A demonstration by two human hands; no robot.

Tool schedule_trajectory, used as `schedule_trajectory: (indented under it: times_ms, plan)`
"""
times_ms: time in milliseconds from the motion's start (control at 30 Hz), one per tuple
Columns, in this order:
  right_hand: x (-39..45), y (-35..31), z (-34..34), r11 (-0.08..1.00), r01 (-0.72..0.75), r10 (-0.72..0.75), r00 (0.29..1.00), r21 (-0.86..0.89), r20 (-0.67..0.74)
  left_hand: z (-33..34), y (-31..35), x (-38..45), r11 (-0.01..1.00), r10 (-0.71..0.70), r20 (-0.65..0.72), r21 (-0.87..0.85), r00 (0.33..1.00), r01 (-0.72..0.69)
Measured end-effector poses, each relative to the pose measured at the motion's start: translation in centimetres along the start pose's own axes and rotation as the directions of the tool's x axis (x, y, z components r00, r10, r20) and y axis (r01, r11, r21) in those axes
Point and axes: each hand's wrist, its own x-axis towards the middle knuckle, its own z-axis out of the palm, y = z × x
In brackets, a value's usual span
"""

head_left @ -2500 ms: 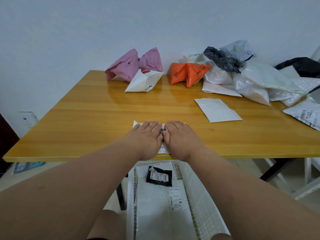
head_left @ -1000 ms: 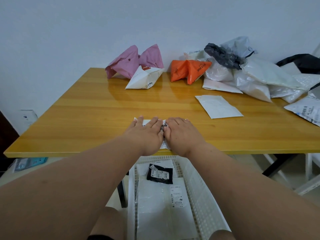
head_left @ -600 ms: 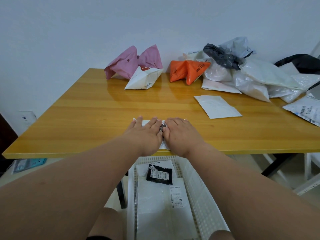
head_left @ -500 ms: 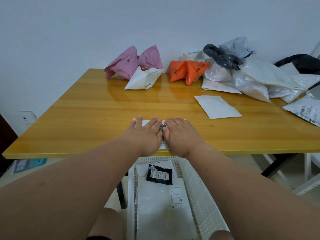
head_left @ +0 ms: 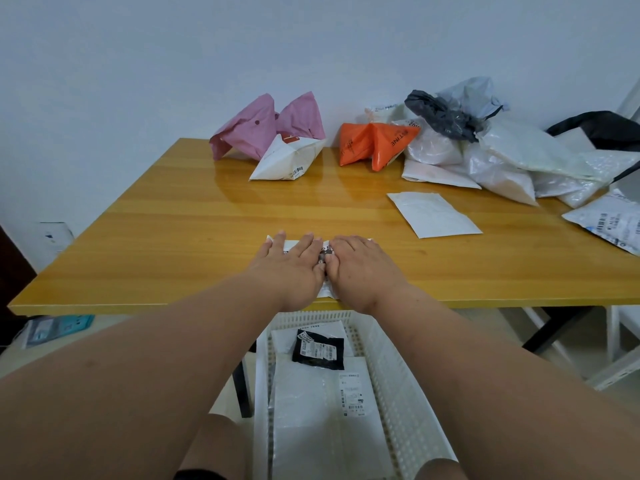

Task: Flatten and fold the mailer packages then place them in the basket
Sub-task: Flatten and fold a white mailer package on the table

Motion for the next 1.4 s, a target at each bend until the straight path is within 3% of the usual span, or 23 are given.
schedule_trajectory:
  times_ms: [533,800,1000,1133,1267,1400]
  plan:
    - [-0.9,0.0,-0.6,0.988,-0.055,0.049,0.998,0.146,0.044,0.5,-0.4,-2.3,0.993,0.106,-0.143,-0.034,0.984,-0.112]
    - [-2.4,0.3,-1.3,0.992,-0.070,0.070,0.998,0.105,0.010,0.3,-1.1,-4.4,0.971,0.207,-0.033,0.130,0.978,-0.201]
    - [-3.5,0.5,-2.5,0.999,-0.026,0.029,0.995,-0.038,0.094,0.8,-0.7,-4.8,0.976,0.180,-0.059,0.134,0.982,-0.171]
    - [-5.1,0.4,-2.8,0.999,-0.032,0.033,0.987,-0.007,0.158,1.1,-0.5,-5.6,0.982,0.153,-0.074,0.126,0.985,-0.143]
    - [-7.2,0.2,-2.7,0.998,0.004,-0.014,0.990,0.067,0.139,1.4,-0.4,-6.7,0.986,0.129,-0.109,0.117,0.986,-0.116]
    - [-8.3,0.8,-2.3,0.998,0.053,-0.048,0.992,-0.042,0.119,0.9,-0.5,-8.2,0.990,0.123,-0.188,0.087,0.975,-0.108]
